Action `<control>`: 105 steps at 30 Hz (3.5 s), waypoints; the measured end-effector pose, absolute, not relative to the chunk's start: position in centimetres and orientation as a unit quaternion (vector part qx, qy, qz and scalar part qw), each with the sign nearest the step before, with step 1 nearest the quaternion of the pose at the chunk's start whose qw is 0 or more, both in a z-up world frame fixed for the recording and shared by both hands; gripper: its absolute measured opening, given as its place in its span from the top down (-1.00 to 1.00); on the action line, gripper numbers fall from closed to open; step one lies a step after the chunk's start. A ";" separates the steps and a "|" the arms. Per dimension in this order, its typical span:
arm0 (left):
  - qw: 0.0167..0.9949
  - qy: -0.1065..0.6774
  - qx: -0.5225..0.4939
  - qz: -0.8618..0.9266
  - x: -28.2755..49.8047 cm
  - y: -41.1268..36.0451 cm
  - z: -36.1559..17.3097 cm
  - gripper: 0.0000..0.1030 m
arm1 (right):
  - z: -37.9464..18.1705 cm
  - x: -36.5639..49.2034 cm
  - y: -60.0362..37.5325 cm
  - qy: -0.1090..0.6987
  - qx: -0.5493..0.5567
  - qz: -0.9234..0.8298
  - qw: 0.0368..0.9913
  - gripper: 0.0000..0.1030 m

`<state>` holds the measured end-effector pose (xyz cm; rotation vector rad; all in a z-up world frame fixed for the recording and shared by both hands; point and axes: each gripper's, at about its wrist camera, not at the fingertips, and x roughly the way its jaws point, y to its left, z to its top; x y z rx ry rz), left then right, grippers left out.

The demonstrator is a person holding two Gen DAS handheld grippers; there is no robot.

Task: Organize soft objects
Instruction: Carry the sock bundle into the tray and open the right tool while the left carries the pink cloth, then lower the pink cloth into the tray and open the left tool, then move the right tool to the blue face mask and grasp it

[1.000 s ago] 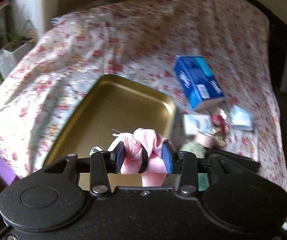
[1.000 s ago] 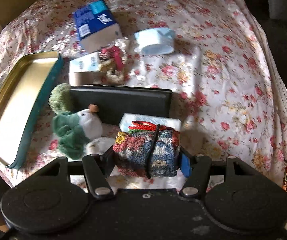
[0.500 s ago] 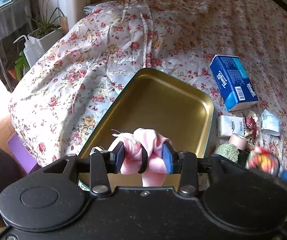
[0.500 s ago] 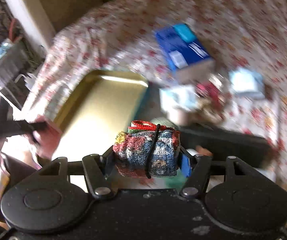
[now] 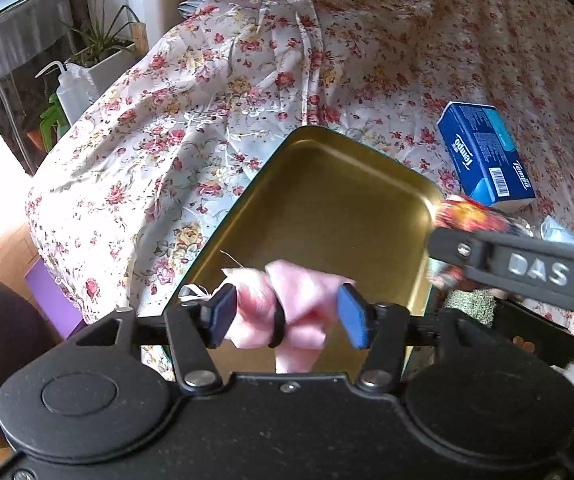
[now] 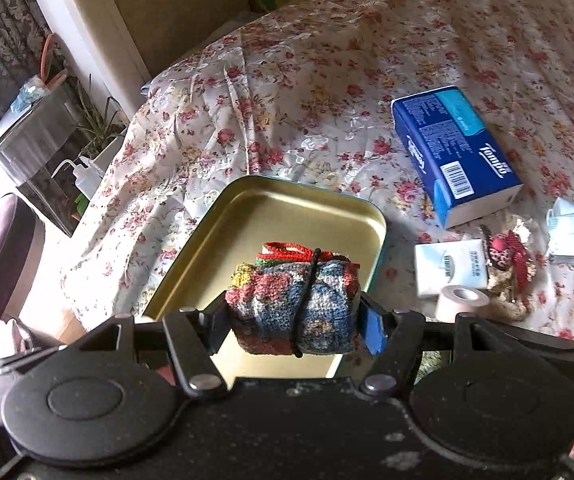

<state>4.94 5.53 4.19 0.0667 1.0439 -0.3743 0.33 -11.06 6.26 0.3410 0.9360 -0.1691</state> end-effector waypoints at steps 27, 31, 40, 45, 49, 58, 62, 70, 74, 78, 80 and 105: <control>0.857 0.484 0.063 -0.166 4.3 4.4 3.8 -0.24 | 3.8 -0.8 -12.6 0.465 0.160 -0.101 0.865 -0.45; 0.861 0.477 0.075 -0.163 4.0 4.1 3.8 -0.24 | 3.6 -1.5 -13.5 0.464 0.166 -0.111 0.863 -0.45; 0.866 0.466 0.087 -0.159 3.6 2.8 3.9 -0.25 | 3.1 -3.7 -16.1 0.465 0.165 -0.139 0.859 -0.45; 0.868 0.459 0.096 -0.165 3.3 1.1 4.0 -0.29 | 2.4 -5.2 -18.2 0.467 0.156 -0.161 0.855 -0.46; 0.868 0.451 0.108 -0.178 2.8 -0.6 4.0 -0.34 | 1.8 -6.3 -20.5 0.463 0.153 -0.186 0.853 -0.47; 0.866 0.437 0.114 -0.215 2.0 -4.1 4.0 -0.41 | 2.2 -6.7 -27.8 0.427 0.157 -0.291 0.841 -0.56; 0.866 0.433 0.111 -0.223 2.0 -5.1 3.9 -0.43 | 2.8 -5.8 -30.8 0.410 0.158 -0.328 0.836 -0.61; 0.865 0.436 0.108 -0.225 2.5 -6.5 3.4 -0.46 | 2.0 -2.3 -34.7 0.416 0.160 -0.345 0.826 -0.76; 0.866 0.434 0.111 -0.222 2.7 -7.1 3.0 -0.49 | 0.3 -0.6 -35.7 0.439 0.158 -0.331 0.820 -0.76; 0.863 0.442 0.106 -0.221 3.0 -7.4 2.5 -0.53 | -1.3 0.3 -35.8 0.460 0.155 -0.322 0.813 -0.76; 0.862 0.443 0.103 -0.221 3.2 -7.7 2.3 -0.53 | -1.8 0.6 -35.9 0.467 0.154 -0.320 0.810 -0.76; 0.855 0.448 0.116 -0.234 2.2 -14.7 0.1 -0.61 | -0.4 -1.6 -35.6 0.454 0.166 -0.282 0.829 0.00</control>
